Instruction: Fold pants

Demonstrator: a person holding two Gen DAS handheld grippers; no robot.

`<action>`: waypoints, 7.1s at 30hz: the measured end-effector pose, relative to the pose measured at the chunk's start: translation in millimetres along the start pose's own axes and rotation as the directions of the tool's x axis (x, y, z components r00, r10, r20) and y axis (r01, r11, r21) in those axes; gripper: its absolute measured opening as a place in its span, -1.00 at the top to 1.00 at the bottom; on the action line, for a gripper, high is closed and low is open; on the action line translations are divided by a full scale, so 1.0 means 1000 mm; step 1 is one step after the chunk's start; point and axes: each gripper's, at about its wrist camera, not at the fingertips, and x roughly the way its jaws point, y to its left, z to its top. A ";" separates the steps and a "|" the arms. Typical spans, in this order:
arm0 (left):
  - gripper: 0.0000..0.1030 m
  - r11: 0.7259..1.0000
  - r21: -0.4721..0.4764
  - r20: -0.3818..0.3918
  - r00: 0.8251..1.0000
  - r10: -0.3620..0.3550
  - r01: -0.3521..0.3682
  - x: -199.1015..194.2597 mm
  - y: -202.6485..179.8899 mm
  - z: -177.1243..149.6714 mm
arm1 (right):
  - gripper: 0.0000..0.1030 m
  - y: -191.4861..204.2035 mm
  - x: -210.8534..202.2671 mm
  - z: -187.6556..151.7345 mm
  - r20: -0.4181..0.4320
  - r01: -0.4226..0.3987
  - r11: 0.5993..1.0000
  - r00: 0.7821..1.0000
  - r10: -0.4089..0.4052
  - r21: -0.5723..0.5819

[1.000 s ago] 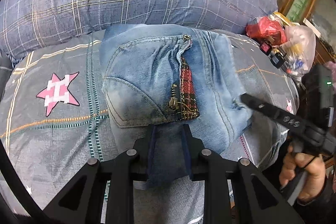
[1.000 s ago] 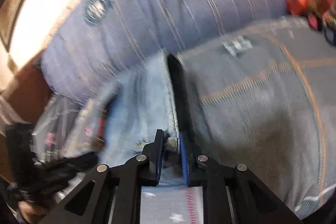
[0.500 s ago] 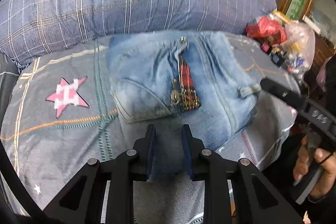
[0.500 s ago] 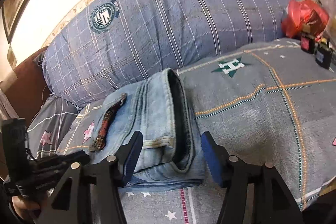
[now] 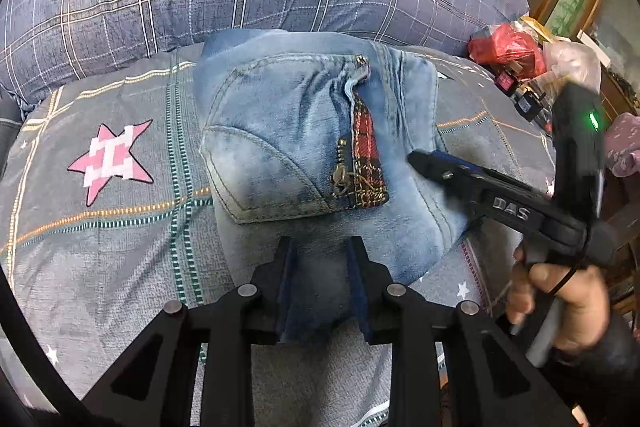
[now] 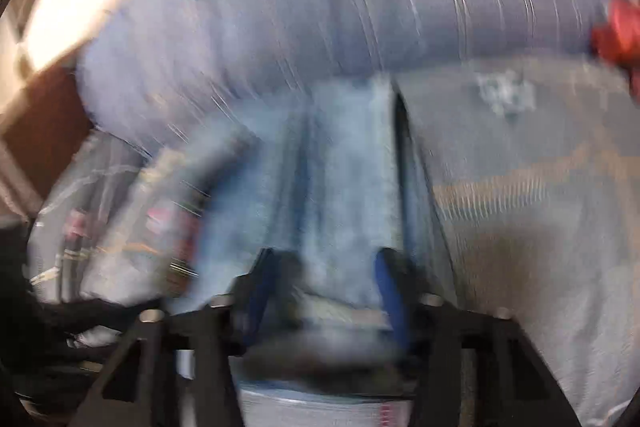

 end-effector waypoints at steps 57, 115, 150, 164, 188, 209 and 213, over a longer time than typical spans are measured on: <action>-0.30 0.985 -0.171 0.111 0.993 0.038 -0.019 -0.027 0.042 0.030 | -0.45 -0.025 -0.066 -0.002 0.093 -0.035 0.999 0.995 0.035 0.007; -0.60 0.935 -0.335 0.008 0.993 -0.121 0.117 0.041 0.067 0.038 | -0.10 -0.081 -0.006 0.006 0.048 -0.358 0.900 0.932 0.358 0.248; 0.11 0.994 -0.041 0.108 0.989 0.104 -0.100 0.011 -0.016 0.055 | 0.19 -0.005 -0.032 0.009 0.086 -0.132 0.984 0.986 0.143 -0.119; 0.13 0.990 -0.110 0.186 0.977 0.106 -0.087 -0.051 0.015 0.049 | 0.19 0.049 -0.054 0.027 0.115 -0.167 0.968 0.975 0.190 -0.188; 0.13 0.960 -0.268 0.137 0.984 0.118 -0.078 -0.017 0.151 0.118 | 0.20 0.118 0.075 0.122 0.031 -0.237 0.953 0.969 0.247 -0.187; -0.19 0.966 -0.149 0.185 0.954 0.236 -0.210 -0.022 0.149 0.100 | 0.11 0.110 0.092 0.130 0.072 -0.120 0.962 0.987 0.141 -0.245; -0.19 0.959 -0.134 0.120 0.956 0.267 -0.250 -0.008 0.147 0.091 | 0.11 0.132 0.089 0.119 0.027 -0.157 0.944 0.985 0.172 -0.290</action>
